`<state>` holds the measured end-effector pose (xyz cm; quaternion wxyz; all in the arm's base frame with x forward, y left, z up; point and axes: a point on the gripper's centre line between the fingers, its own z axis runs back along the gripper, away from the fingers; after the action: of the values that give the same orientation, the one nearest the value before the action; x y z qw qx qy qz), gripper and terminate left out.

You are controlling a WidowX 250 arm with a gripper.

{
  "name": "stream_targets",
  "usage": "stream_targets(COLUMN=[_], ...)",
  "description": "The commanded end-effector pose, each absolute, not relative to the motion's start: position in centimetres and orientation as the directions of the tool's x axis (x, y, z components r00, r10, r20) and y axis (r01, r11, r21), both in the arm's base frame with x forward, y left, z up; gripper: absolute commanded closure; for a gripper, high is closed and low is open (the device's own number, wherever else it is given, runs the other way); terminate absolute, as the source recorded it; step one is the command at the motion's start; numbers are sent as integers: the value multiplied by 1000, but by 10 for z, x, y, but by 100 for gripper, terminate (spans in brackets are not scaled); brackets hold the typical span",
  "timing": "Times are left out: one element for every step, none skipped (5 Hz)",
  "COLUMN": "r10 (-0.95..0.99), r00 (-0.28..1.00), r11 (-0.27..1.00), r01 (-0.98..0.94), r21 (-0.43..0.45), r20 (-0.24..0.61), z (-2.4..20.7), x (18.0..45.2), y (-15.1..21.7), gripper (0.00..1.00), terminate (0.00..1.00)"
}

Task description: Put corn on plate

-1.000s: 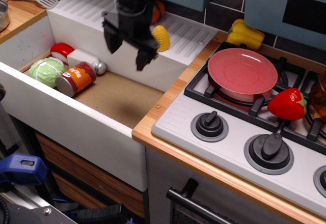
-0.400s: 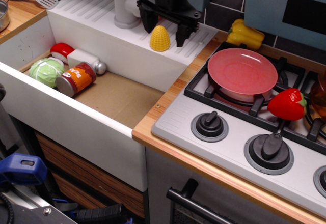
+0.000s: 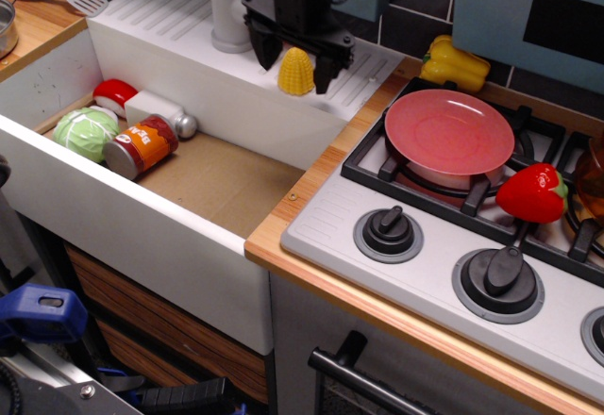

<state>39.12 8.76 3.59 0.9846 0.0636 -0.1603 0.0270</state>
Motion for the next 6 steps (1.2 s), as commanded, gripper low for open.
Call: stream_targets(r10=[8,1,-2,6,26,38], r00=[918,915,912,907,905,913], r11=[989,989,988,985,984,977], r01=[-66,-61,-63,-77,-97,-119], r21=[133,136,144,152,148,176], r20=[397,403,411,421,425,407], z=[50,45,42,37,38,59], x=[409,416,423,429,426,416], y=[98,103,109,111,107,95], gripper=[0,0,0,100,100,100], terminate=[0,0,0,0,0,0])
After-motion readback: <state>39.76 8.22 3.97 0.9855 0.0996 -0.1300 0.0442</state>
